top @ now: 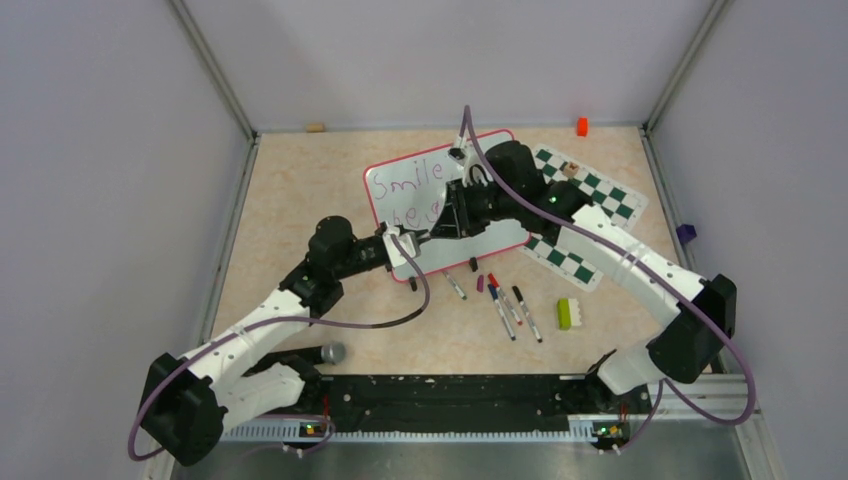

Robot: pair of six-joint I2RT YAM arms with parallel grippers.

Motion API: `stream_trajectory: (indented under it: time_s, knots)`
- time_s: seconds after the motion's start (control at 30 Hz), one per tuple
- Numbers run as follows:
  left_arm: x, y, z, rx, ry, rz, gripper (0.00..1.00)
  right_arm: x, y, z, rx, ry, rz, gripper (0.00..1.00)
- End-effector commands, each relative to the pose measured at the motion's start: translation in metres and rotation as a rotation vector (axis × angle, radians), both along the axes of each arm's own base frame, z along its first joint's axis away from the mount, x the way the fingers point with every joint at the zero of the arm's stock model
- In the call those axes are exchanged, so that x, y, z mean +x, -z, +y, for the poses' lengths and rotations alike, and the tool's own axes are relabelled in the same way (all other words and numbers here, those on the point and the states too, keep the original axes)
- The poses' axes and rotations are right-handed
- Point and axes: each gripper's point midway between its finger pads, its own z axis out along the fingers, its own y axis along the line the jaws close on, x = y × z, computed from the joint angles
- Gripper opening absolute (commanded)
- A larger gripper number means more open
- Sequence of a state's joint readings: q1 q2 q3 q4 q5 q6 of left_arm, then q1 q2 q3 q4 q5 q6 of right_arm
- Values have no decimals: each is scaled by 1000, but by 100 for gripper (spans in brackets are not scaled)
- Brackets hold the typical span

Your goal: Write a sentence on the whiteboard

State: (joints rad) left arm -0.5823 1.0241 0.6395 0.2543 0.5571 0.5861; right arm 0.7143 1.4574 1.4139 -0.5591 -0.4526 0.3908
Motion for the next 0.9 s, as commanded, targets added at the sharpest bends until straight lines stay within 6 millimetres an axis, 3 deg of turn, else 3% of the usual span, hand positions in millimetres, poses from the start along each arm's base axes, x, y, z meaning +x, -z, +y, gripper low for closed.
stream_trajectory:
  time_s: [0.0, 0.2, 0.27, 0.33, 0.5, 0.57, 0.63, 0.77, 0.87]
  knots:
    - [1, -22, -3, -43, 11, -40, 0, 2, -30, 4, 103, 15, -66, 24]
    - [-1, -23, -4, -44, 20, -48, 0, 3, -28, 4, 100, 19, -68, 21]
    - [-2, -24, -4, -46, 26, -49, 0, 4, -29, 4, 102, 21, -74, 15]
    - [-4, -26, -4, -57, 29, -52, 2, 5, -32, 3, 105, 30, -88, 3]
    - [-1, -33, 1, -144, -35, -26, 38, 14, -31, -9, 81, 98, -148, 0]
    - [7, -36, 8, -204, -114, 39, 46, 22, -28, -21, 52, 150, -185, 0]
    - [27, -41, 27, -383, -319, 200, 60, 34, -25, -43, 3, 248, -244, 0]
    - [28, -25, 41, -448, -409, 417, 63, 53, -23, -87, -80, 429, -353, 0]
    - [31, -12, 59, -527, -510, 533, 64, 57, -22, -107, -123, 495, -402, 0]
